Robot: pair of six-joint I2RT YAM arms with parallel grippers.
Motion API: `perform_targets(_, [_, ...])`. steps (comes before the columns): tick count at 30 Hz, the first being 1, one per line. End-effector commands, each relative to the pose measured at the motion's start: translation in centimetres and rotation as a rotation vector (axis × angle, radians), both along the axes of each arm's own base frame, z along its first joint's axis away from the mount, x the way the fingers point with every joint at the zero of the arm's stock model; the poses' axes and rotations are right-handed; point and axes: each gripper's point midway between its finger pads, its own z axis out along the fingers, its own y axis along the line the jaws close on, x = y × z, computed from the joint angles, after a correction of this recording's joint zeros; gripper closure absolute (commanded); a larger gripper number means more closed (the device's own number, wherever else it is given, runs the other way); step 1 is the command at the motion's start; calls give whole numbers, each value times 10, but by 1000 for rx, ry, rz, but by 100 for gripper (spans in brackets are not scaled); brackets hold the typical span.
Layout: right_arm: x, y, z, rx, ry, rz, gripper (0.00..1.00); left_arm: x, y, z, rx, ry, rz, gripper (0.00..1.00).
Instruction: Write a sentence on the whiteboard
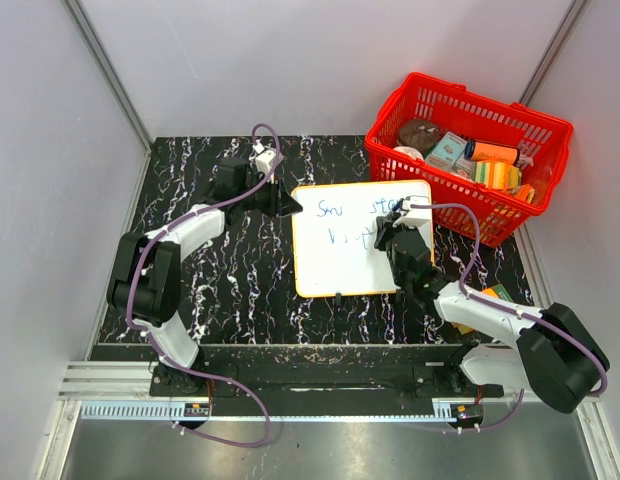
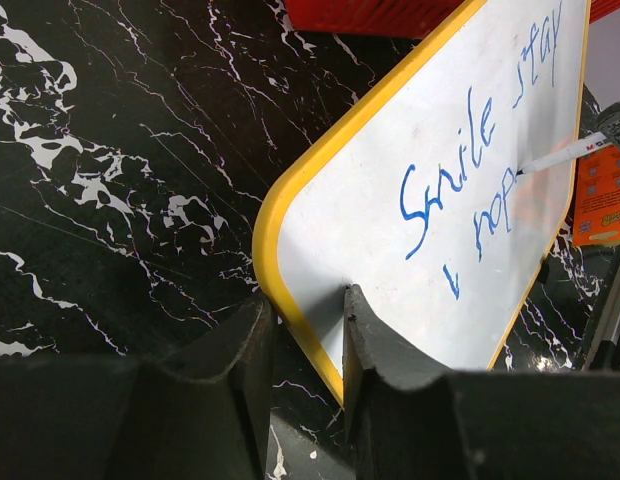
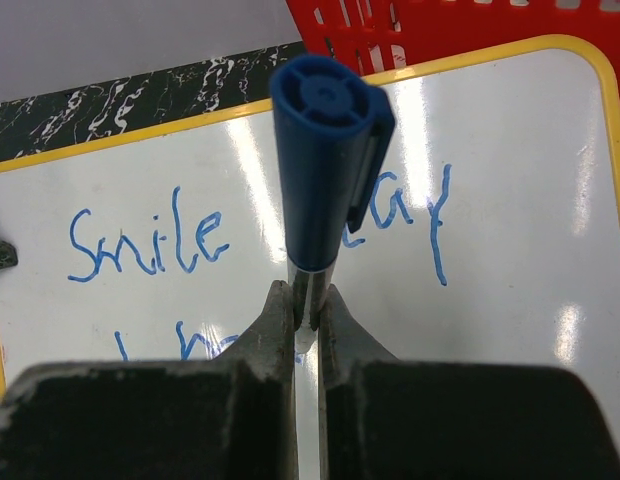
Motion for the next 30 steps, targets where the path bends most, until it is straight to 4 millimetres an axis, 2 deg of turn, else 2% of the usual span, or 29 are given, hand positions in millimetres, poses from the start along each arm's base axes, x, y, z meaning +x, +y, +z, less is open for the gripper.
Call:
perform_targets(1, [8,-18,20,-1,-43,-88,100,-21,6,-76,242,53,-40,100])
perform_targets(9, [12,-25,24,0,-50,-108,100,-22,6,-76,243,53,-43,100])
perform_targets(19, [18,-9,30,20,-53,-52,100,-21,6,-75,244,51,-41,100])
perform_targets(30, [12,-2,13,37,-9,-6,100,-21,6,-76,249,52,-41,100])
